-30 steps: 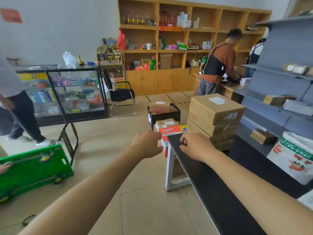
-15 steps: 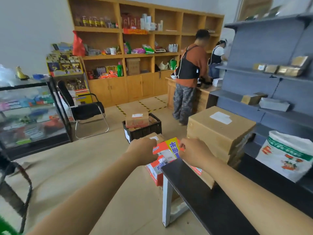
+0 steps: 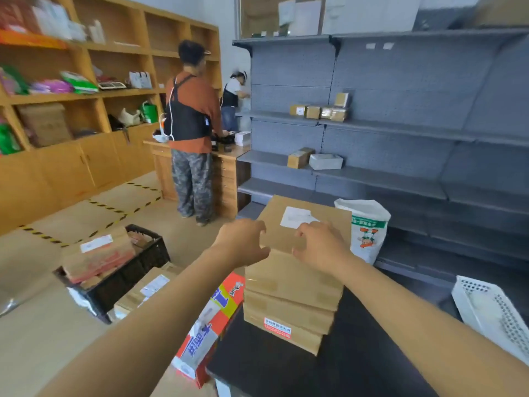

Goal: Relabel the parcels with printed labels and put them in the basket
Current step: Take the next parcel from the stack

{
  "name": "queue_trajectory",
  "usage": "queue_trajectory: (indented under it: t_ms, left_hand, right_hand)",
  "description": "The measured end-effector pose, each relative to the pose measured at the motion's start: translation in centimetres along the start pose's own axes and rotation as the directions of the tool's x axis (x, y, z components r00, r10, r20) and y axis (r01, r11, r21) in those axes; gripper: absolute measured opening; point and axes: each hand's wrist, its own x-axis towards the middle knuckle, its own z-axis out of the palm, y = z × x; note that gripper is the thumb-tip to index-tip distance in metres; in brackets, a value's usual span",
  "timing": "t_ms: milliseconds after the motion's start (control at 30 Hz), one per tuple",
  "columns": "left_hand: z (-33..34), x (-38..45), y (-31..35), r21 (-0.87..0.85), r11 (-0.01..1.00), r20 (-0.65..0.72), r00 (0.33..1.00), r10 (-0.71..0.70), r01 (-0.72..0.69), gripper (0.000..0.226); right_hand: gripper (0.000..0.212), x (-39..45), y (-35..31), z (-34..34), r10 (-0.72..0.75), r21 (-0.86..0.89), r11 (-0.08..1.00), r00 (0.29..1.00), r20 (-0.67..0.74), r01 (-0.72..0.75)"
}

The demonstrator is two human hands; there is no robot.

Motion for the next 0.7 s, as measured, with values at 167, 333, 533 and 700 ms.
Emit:
queue_trajectory:
  t_ms: [167,333,533,700]
  left_hand:
    - [0.7,4.4,-1.6,-0.004,0.995,0.065,0.993,0.099,-0.099,0.055]
    - [1.7,7.1,-2.3,0.0,0.985,0.219,0.961,0.167,-0.171,0.071]
    - [3.8,7.9,-3.0,-0.113,0.975,0.378,0.899,0.222,-0.193,0.089]
    - [4.2,7.7,-3.8,-0.208,0.961,0.358,0.9,0.247,-0.181,0.083]
  right_hand:
    - [0.049,2.3,0.8,-0.3,0.125,-0.056,0.991,0.992,0.028,-0.123]
    - [0.07,2.0,1.3,-0.2,0.301,-0.095,0.952,0.947,0.11,-0.292]
    - [0.108,0.1,2.0,0.7,0.48,-0.017,0.866,0.821,0.309,-0.5]
    - [0.103,-0.7,1.9,2.5,0.523,0.084,0.82,0.801,0.292,-0.566]
